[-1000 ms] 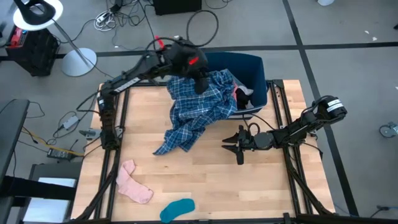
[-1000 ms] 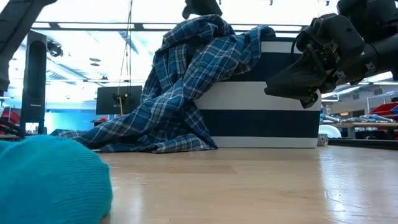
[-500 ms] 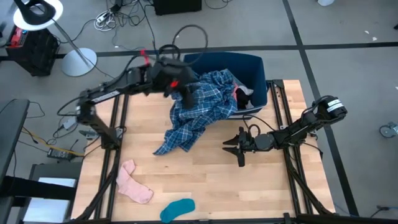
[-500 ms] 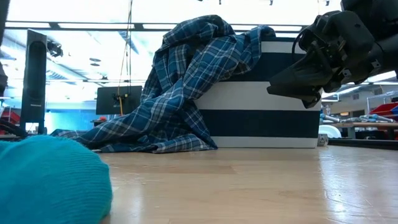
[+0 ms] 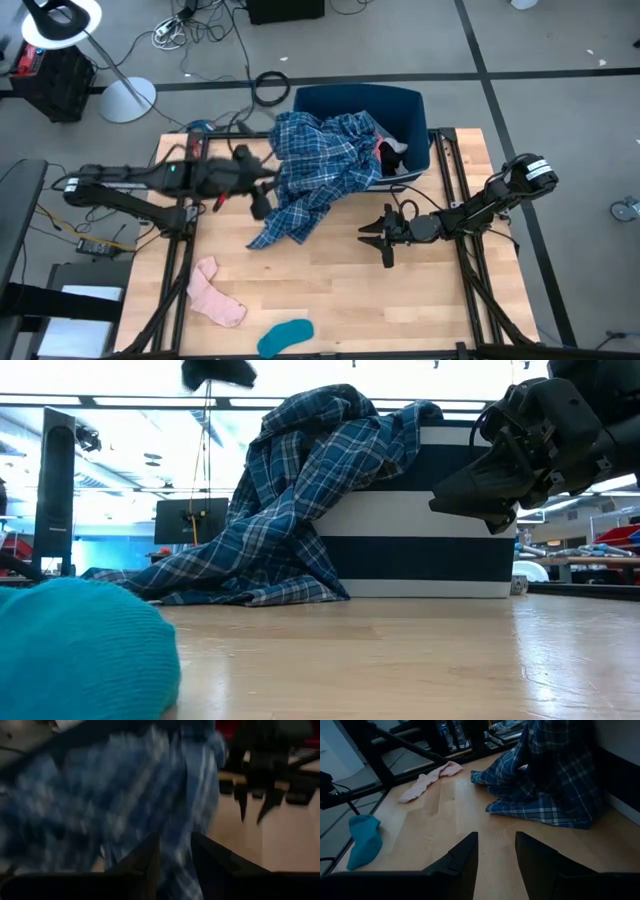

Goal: Sort clothes
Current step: Put the blue and white shirt into the blue bin

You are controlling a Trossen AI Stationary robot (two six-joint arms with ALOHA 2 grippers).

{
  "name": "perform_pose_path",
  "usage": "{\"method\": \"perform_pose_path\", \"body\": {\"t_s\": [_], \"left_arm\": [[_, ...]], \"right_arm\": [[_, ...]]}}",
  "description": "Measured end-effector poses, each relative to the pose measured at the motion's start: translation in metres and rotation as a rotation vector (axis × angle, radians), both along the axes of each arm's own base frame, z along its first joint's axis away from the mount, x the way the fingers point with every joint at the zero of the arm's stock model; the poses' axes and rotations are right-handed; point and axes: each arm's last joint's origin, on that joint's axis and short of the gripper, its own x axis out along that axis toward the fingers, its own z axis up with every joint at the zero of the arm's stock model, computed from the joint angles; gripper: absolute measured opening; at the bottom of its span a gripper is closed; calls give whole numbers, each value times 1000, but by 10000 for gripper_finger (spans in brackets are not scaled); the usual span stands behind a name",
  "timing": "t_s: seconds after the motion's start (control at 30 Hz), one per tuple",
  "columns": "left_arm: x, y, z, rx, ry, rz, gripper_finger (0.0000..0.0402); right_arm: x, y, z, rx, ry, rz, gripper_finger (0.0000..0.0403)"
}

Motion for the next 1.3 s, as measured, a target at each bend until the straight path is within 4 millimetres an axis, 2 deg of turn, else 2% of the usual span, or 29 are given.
{"method": "perform_pose_path", "body": {"t_s": [0.27,0.53,0.83,1.2,1.3], "left_arm": [[-23,-16,-72,-95,-33,35,117],[-24,-17,-120,-133,-37,54,117],[-22,-18,-132,-156,-105,22,128],[-23,-18,-137,-147,-61,24,215],[-23,-18,-146,-228,-17,66,224]], "right_arm": [[0,0,0,0,0,0,132],[0,0,0,0,0,0,132],[0,0,0,20,-1,-5,132],[0,-1,0,15,-1,-7,132],[0,-1,0,16,-1,-7,132]]}}
